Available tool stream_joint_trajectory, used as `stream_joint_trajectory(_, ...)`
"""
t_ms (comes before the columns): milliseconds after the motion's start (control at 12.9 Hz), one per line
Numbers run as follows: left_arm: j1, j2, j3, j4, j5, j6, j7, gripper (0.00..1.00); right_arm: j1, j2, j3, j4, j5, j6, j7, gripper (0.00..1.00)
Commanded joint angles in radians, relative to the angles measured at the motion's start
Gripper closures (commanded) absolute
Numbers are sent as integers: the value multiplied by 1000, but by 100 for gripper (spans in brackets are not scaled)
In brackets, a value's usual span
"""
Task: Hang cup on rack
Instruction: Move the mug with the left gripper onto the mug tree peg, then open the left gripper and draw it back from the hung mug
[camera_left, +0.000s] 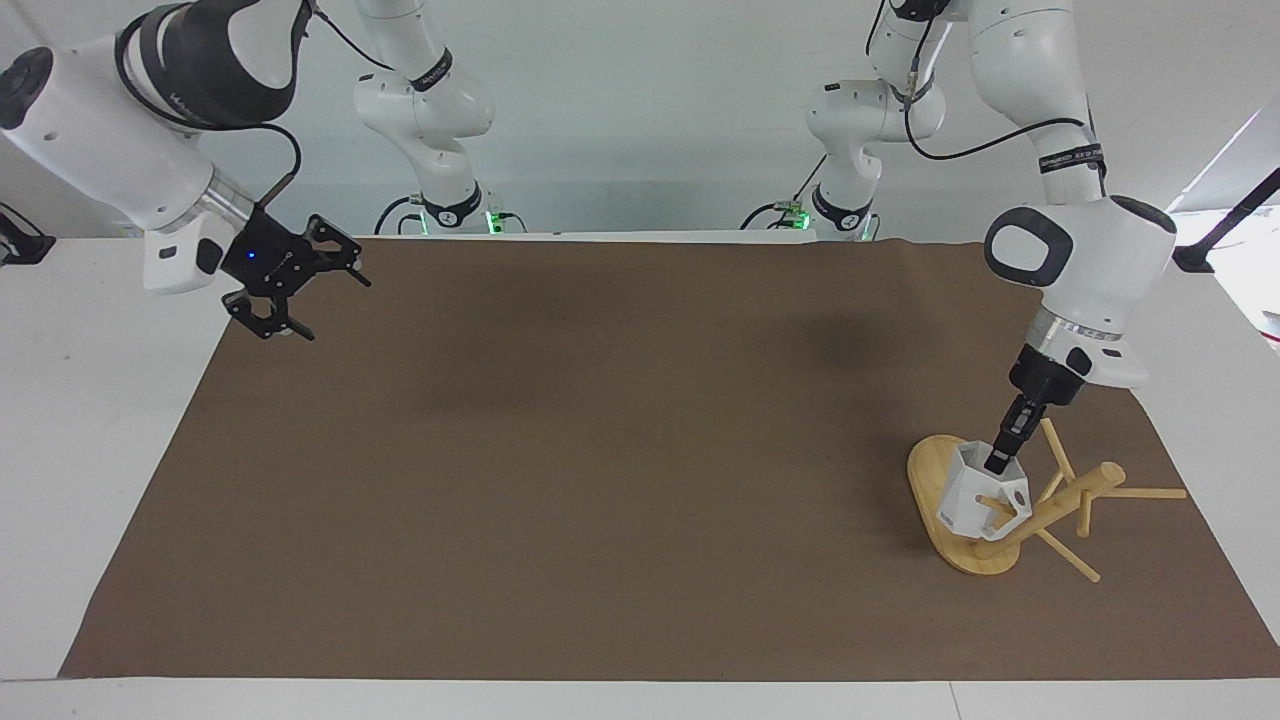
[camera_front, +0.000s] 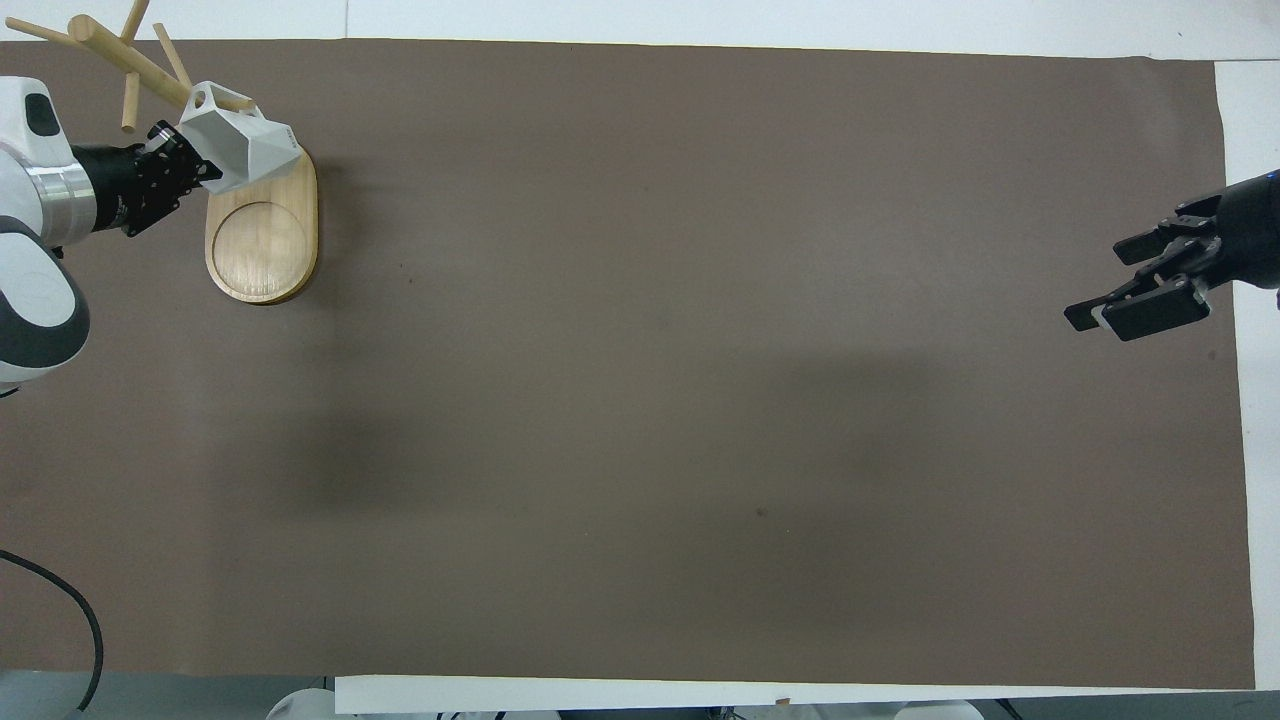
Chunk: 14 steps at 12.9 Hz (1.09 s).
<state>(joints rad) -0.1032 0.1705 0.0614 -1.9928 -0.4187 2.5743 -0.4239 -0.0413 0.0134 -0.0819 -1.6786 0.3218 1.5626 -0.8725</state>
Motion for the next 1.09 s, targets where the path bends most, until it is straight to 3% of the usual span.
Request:
stream_joint_trajectory(0, 8, 0, -5, -4, -23, 15, 30, 94, 12, -26, -13, -38, 11, 17, 21, 0)
stream_joint_trajectory(233, 31, 0, -3, 3, -23, -15, 57, 77, 56, -41, -42, -32, -24, -6, 359, 0)
stream_joint_trajectory(389, 42, -5, -2, 12, -22, -72, 111, 61, 99, -46, -65, -29, -152, -24, 533, 0)
stream_joint_trajectory(466, 59, -12, -2, 32, -20, -122, 119, 48, 106, -46, -65, -29, -212, -29, 582, 0)
stream_joint_trajectory(622, 65, -34, 9, 89, 39, -288, 122, 4, 104, -53, -61, -30, -245, -58, 692, 0)
stream_joint_trajectory(855, 50, -54, 6, 208, 311, -527, 123, 0, 107, -50, -42, -7, -276, -90, 954, 0)
stream_joint_trajectory(1010, 45, -49, -2, 339, 368, -728, 164, 0, 98, -56, -58, -33, -294, -87, 1003, 0)
